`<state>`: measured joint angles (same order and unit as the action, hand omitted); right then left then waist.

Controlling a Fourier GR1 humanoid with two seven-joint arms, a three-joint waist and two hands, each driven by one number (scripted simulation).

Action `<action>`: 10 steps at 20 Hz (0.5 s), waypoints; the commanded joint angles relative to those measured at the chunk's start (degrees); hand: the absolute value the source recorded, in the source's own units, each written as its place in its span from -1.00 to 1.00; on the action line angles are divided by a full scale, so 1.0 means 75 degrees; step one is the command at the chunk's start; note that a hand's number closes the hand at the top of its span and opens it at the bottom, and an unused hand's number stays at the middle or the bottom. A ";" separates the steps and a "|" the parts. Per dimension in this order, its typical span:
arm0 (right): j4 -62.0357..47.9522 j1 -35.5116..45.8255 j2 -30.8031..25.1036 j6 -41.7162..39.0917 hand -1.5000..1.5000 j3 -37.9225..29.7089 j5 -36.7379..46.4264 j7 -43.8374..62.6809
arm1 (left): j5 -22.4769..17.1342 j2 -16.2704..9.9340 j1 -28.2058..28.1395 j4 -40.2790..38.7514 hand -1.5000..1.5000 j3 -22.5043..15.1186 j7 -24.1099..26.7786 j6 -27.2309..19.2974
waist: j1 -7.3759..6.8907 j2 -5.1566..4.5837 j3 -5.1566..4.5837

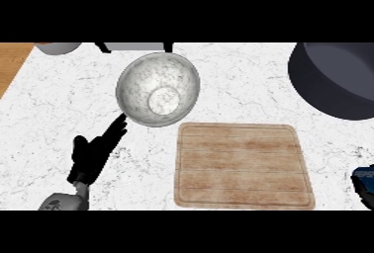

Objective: Pick the can from the cutting board and place it in the pot

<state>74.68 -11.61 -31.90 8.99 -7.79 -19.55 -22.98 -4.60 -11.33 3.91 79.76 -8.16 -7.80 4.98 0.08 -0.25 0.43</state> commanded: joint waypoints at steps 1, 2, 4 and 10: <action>-0.1409 0.0405 -0.1434 -0.1776 1.00 -0.1152 -0.0745 -0.0647 | -0.0038 0.0022 0.0075 0.0054 0.00 0.0031 -0.0175 -0.0031 | -0.0095 -0.0015 0.0023; -0.1864 0.0488 -0.1711 -0.2074 1.00 -0.1239 -0.0661 -0.0878 | -0.0132 -0.0073 0.0096 0.0018 0.00 0.0087 -0.0071 0.0151 | -0.0149 -0.0037 0.0019; -0.2929 0.0921 -0.2031 -0.2601 1.00 -0.1390 -0.0560 -0.1409 | -0.0093 -0.0009 0.0211 -0.0203 0.00 0.0024 -0.0037 0.0210 | -0.0191 -0.0060 0.0008; -0.5342 0.2343 -0.2879 -0.2754 1.00 -0.1329 0.0532 -0.2573 | 0.0101 0.0259 0.0277 -0.0115 0.00 -0.0234 -0.0081 0.0099 | -0.0347 -0.0065 -0.0002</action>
<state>44.55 -0.21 -49.21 -9.26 -17.10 -18.62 -37.68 -4.25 -10.24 5.11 79.53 -9.23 -8.35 5.61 -1.90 -0.59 0.43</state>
